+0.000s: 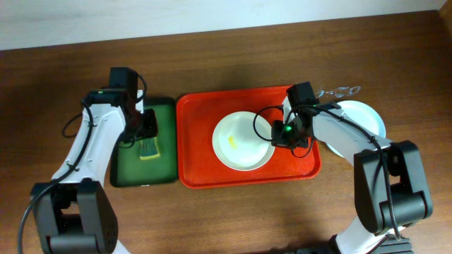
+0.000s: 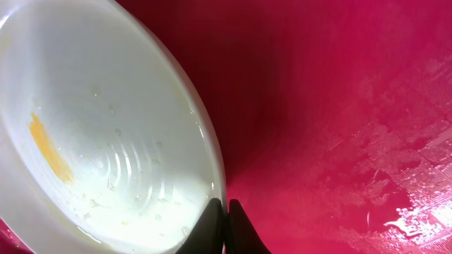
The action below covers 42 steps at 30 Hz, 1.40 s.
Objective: Clean dirty plates on tray and stack at the side
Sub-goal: 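Lower left gripper onto the sponge in the green tray and grasp it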
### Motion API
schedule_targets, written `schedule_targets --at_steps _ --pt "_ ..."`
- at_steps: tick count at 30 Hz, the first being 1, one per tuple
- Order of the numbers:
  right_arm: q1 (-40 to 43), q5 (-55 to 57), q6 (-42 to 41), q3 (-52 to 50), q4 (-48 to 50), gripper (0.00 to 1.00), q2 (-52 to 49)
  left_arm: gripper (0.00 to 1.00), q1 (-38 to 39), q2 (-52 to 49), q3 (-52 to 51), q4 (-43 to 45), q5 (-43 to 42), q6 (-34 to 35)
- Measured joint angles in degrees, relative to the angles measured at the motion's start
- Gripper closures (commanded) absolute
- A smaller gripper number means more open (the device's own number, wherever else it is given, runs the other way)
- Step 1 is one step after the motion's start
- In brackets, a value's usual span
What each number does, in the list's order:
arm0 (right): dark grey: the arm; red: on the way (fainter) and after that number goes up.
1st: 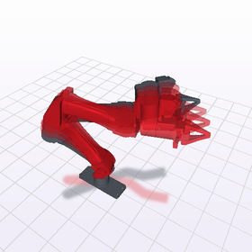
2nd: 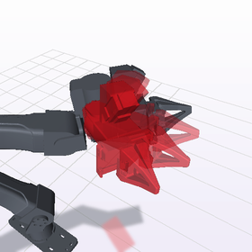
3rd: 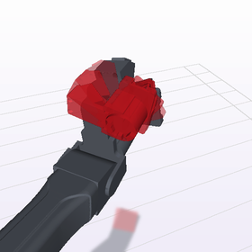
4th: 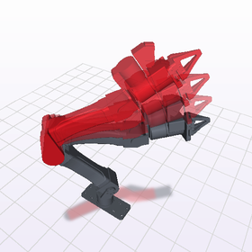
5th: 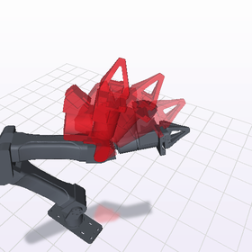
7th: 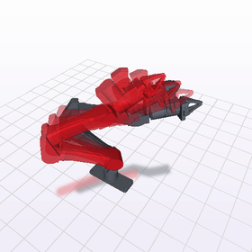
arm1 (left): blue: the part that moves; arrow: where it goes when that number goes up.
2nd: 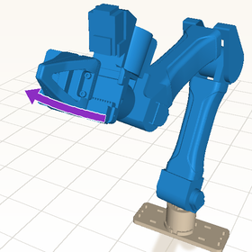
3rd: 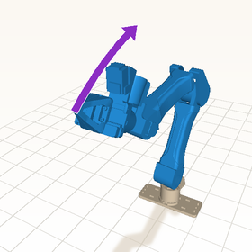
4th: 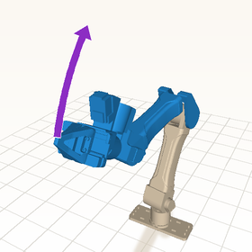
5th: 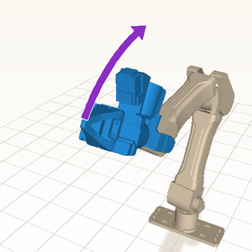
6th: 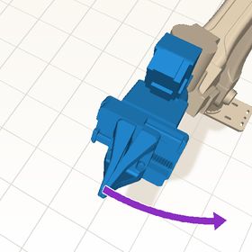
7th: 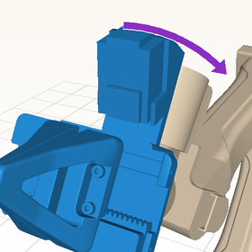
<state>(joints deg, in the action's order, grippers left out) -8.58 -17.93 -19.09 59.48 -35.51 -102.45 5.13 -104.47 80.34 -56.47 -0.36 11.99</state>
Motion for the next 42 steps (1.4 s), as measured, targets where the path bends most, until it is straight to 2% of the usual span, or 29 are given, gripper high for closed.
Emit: schedule_targets --at_steps 3,6,19,21,22,23,24,26,29,30,34,39,42 --pt "0.00 0.00 0.00 0.00 0.02 0.95 0.00 0.60 0.00 -0.02 -3.50 3.78 0.72 1.18" --pt "0.00 0.00 0.00 0.00 0.04 0.95 0.00 0.65 0.00 -0.07 -7.80 9.01 1.07 1.46" --pt "0.00 0.00 0.02 0.00 0.24 0.95 0.00 0.65 0.00 -0.11 -15.43 20.87 1.31 1.75" --pt "0.00 0.00 0.02 0.00 0.24 0.95 0.00 0.78 0.00 -0.11 -16.11 22.12 1.36 1.77" --pt "0.00 0.00 -0.02 0.00 0.24 0.95 0.00 0.92 0.00 -0.11 -16.48 22.43 1.49 1.73" --pt "0.00 0.00 -0.02 0.00 0.24 0.96 0.00 1.00 0.00 -0.11 -16.72 22.58 1.64 1.79" --pt "0.00 0.00 -0.02 0.00 0.24 0.96 0.00 1.00 0.00 -0.11 -16.81 22.67 1.70 2.36" --pt "0.00 0.00 -0.02 0.00 0.24 0.93 0.00 1.00 0.00 -0.11 -16.87 22.64 1.90 2.21" --pt "0.00 0.11 -0.17 -0.02 0.24 0.73 0.00 1.00 0.00 -0.11 -16.41 21.00 1.90 2.14" --pt "0.00 0.07 -0.22 -0.07 0.20 0.71 0.00 1.00 0.00 -0.11 -15.56 19.08 1.88 1.92" --pt "0.00 0.07 -0.17 -0.11 0.26 0.73 0.00 1.00 0.02 -0.09 -8.02 11.13 1.88 -1.22" --pt "-0.02 0.07 -0.17 -0.11 -0.22 0.69 0.00 1.00 0.02 0.35 2.54 3.58 2.80 -5.66" --pt "-0.02 0.07 -0.20 -0.11 -0.28 0.85 0.00 1.00 0.02 0.44 3.80 3.08 3.69 -6.86"
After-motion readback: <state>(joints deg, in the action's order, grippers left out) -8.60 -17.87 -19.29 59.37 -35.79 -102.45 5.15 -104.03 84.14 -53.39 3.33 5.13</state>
